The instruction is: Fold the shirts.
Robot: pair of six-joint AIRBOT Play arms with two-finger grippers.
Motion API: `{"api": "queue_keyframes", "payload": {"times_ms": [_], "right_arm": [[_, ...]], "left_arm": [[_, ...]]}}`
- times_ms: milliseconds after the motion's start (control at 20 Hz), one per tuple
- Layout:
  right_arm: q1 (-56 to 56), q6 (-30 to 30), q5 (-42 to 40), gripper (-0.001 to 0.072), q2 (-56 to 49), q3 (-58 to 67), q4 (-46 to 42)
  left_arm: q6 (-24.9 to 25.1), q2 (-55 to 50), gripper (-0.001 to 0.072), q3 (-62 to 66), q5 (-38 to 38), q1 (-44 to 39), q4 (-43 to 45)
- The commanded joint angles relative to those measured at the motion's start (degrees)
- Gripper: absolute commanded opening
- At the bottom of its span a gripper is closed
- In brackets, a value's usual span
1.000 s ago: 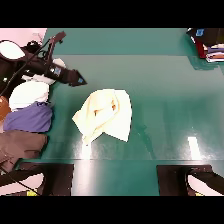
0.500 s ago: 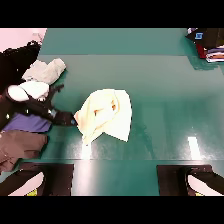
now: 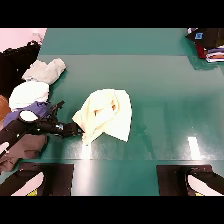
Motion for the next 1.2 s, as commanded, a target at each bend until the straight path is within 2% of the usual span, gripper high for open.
{"api": "queue_keyframes", "payload": {"times_ms": [0,150,300,400,450,600,800,1000,1100,1150], "right_arm": [[0.07,0.04,0.02,0.0016,0.02,0.02,0.04],[0.07,1.14,0.02,0.0016,0.02,0.02,0.02],[0.07,1.29,0.02,0.0016,0.02,0.02,0.00],[0.07,1.29,0.04,0.0016,0.02,0.02,-0.11],[0.04,1.29,0.07,0.0016,0.02,0.02,-0.20],[-0.02,1.29,3.02,0.0016,0.02,0.02,-1.44],[-0.07,5.03,12.31,0.0016,0.48,-1.79,-11.26],[0.09,5.38,11.58,0.0031,3.45,-18.60,-11.34],[0.07,5.38,7.23,0.0462,4.04,-31.15,-6.69],[0.07,5.38,4.11,0.0485,3.61,-37.55,-2.49]], "left_arm": [[1.99,0.04,0.0543,-1.09,7.32,0.04,-5.77],[1.95,-0.02,0.0543,-1.09,7.63,0.04,-6.58],[2.64,0.00,0.0537,-0.90,6.38,0.04,-11.65],[3.74,0.00,0.0152,0.55,2.86,0.04,-12.61],[5.22,0.00,0.0042,2.03,0.26,0.04,-12.55],[5.40,0.20,0.0028,9.16,-6.86,0.04,-11.47],[4.37,0.59,0.0028,22.51,-11.93,0.04,-6.69],[4.15,0.59,0.0028,28.15,-12.13,0.04,-0.94],[1.86,0.17,0.0028,27.85,-12.13,0.04,6.08],[0.61,0.15,0.0028,27.36,-12.09,0.04,9.92]]}}
